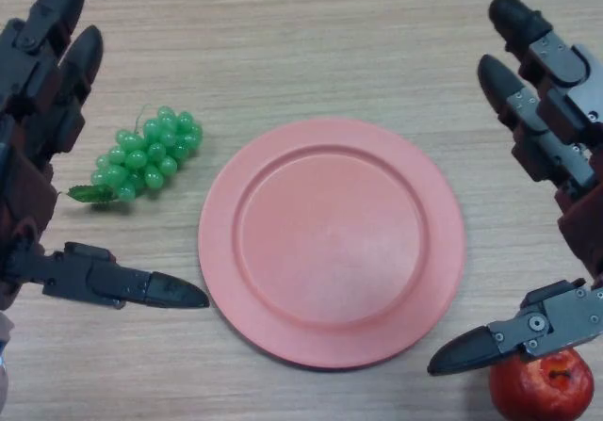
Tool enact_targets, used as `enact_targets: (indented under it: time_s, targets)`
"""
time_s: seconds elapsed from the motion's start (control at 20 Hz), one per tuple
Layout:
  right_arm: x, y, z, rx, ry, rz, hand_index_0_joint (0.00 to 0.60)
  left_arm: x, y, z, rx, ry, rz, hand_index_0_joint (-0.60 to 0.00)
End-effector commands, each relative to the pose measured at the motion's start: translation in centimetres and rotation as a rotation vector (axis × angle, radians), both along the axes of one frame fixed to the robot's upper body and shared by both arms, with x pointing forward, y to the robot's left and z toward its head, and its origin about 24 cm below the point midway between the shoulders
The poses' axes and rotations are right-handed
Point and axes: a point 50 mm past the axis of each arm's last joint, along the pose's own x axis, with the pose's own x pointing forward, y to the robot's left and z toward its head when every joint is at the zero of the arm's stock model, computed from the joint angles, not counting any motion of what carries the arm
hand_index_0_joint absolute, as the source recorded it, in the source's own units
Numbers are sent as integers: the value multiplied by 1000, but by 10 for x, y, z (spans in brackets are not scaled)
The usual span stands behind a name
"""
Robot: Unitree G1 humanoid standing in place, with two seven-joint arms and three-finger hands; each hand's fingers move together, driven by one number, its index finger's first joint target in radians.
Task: Pick up the red apple and place it on the plate
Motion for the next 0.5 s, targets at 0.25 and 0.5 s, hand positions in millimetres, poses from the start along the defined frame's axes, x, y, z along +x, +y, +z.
enact_targets:
  time_s: [0.25, 0.5]
  targets:
    - [-12, -3, 23, 10, -190, -27, 0, -12, 1, 26, 44, -216, 3, 0]
    - [-13, -11, 25, -13, -192, -48, 0, -7, 5, 22, 19, -205, -11, 0]
